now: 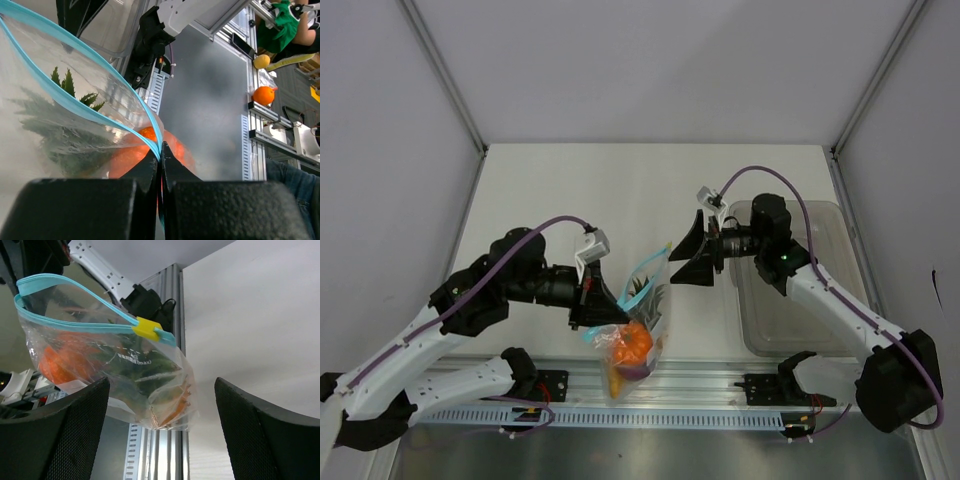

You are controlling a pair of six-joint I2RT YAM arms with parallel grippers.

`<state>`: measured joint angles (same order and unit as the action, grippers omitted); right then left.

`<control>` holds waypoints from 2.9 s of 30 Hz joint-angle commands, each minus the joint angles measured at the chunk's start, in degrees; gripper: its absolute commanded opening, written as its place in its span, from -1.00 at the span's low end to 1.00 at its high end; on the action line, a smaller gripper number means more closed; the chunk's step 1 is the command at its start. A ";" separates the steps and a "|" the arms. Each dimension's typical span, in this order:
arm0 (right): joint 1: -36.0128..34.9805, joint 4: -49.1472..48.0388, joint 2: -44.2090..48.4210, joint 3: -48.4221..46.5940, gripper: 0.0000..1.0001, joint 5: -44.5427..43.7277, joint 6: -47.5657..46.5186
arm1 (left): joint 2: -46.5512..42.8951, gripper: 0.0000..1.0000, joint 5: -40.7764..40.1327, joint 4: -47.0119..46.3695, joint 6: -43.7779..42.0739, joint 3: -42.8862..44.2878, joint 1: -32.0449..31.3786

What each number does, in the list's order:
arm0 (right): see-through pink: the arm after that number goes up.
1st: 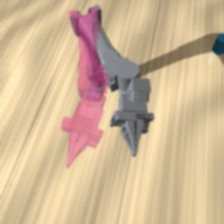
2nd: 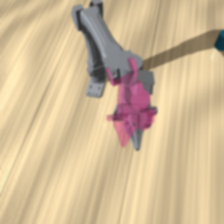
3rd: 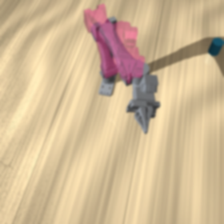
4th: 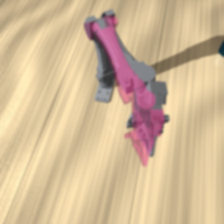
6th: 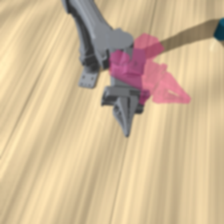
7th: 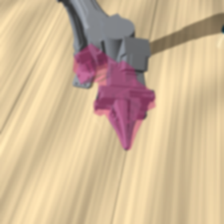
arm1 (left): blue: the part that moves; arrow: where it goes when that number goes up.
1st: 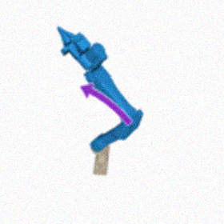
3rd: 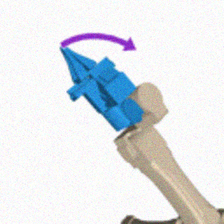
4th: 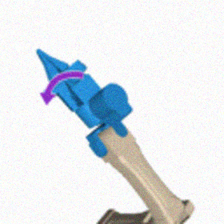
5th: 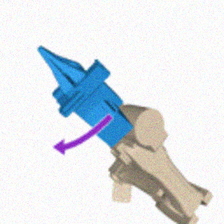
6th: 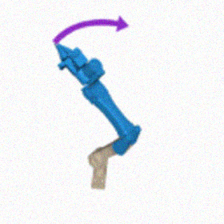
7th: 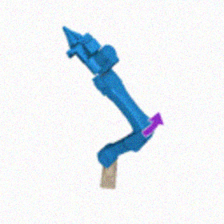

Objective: Place the food in the zip-top bag and seal the zipper
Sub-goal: Zip the zipper food storage bag at the center of the board.

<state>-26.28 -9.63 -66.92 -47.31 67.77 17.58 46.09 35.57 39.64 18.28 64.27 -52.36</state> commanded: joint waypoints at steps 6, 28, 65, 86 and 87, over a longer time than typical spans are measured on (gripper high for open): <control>-3.33 -10.41 -2.34 -3.58 0.70 4.83 4.21 | -0.12 -0.99 3.63 -2.72 2.20 3.76 0.33; -5.10 -9.29 1.61 0.55 -1.00 -2.37 6.86 | 1.55 -0.97 -14.36 6.74 1.84 3.41 0.33; -17.22 22.73 12.68 -2.62 -1.00 -31.74 9.40 | 15.35 -0.10 -19.57 -18.28 -17.49 4.64 -6.18; -17.22 17.89 15.15 0.90 -1.00 -27.25 10.89 | 20.54 -0.52 -14.83 -16.52 -19.60 5.52 -5.56; -17.22 17.89 15.15 0.90 -1.00 -27.25 10.81 | 20.45 -0.56 -14.74 -16.52 -19.60 5.43 -5.47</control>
<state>-43.29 12.01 -52.71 -45.78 38.68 27.68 66.48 18.96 23.83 -0.08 68.58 -58.06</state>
